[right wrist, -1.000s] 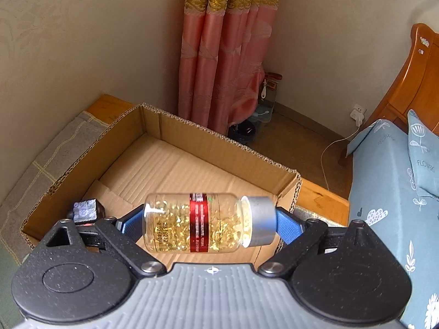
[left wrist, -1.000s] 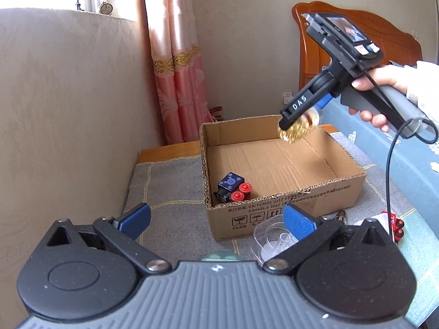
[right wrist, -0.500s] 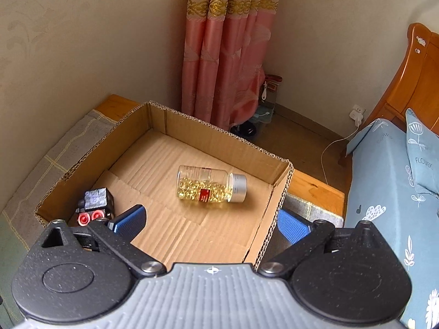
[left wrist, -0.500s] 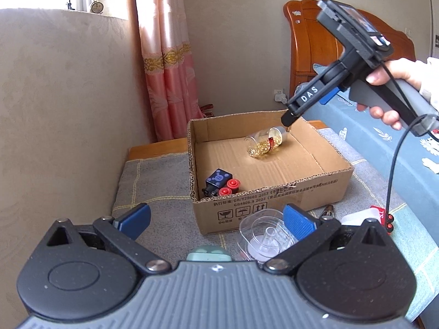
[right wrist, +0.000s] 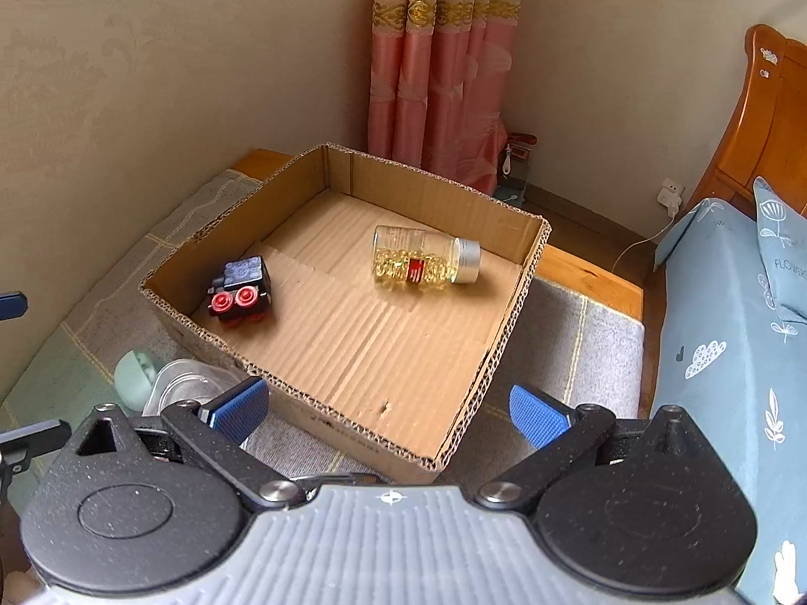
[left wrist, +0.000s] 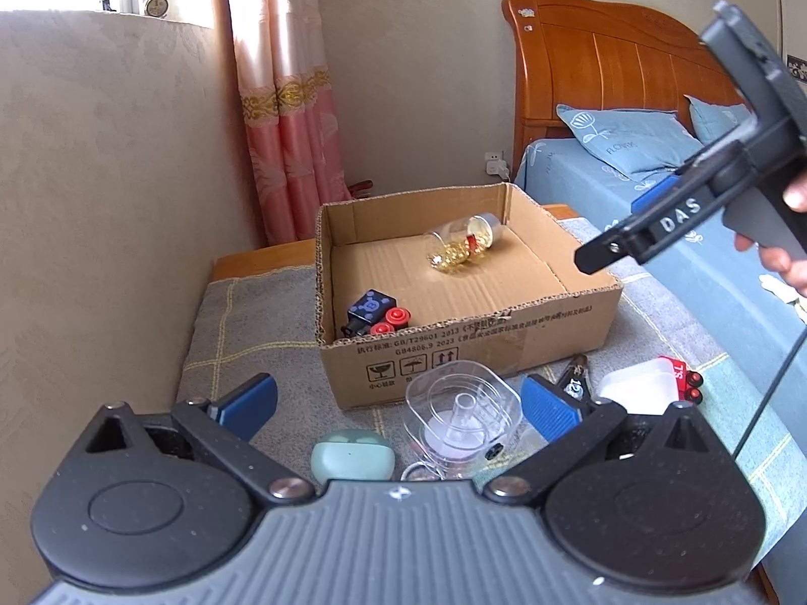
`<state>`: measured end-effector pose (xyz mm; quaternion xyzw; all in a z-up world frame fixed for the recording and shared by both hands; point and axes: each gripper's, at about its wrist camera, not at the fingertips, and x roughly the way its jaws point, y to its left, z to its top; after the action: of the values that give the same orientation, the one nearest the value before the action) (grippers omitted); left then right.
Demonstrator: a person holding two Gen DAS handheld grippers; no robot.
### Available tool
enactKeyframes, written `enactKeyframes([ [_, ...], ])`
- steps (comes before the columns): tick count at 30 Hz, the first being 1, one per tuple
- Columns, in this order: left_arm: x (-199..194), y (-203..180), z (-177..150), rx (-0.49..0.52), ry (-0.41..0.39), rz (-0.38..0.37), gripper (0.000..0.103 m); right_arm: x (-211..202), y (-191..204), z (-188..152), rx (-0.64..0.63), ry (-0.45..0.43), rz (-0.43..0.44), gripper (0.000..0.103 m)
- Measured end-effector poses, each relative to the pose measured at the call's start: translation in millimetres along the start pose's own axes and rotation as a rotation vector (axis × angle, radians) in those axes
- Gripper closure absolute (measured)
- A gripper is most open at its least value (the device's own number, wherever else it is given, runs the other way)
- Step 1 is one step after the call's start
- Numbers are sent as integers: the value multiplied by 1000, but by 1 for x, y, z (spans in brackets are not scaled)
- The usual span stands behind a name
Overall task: Organize rigid objects
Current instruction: 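Return both tools to the items on the blanket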
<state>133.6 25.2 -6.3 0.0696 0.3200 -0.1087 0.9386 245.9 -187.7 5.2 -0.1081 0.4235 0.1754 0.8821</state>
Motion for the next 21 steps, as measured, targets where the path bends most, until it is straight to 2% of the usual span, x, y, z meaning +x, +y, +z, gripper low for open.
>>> enactKeyframes([
  [7, 3, -6, -9, 11, 21, -20, 1, -19, 7, -41, 30, -27, 18, 0],
  [13, 5, -4, -20, -24, 19, -88, 1, -27, 14, -80, 69, -69, 9, 0],
  [17, 10, -6, -31, -22, 52, -113, 1, -31, 20, -110, 105, -106, -11, 0],
  [21, 17, -15, -43, 7, 91, -140, 1, -34, 24, -141, 165, -123, 26, 0],
])
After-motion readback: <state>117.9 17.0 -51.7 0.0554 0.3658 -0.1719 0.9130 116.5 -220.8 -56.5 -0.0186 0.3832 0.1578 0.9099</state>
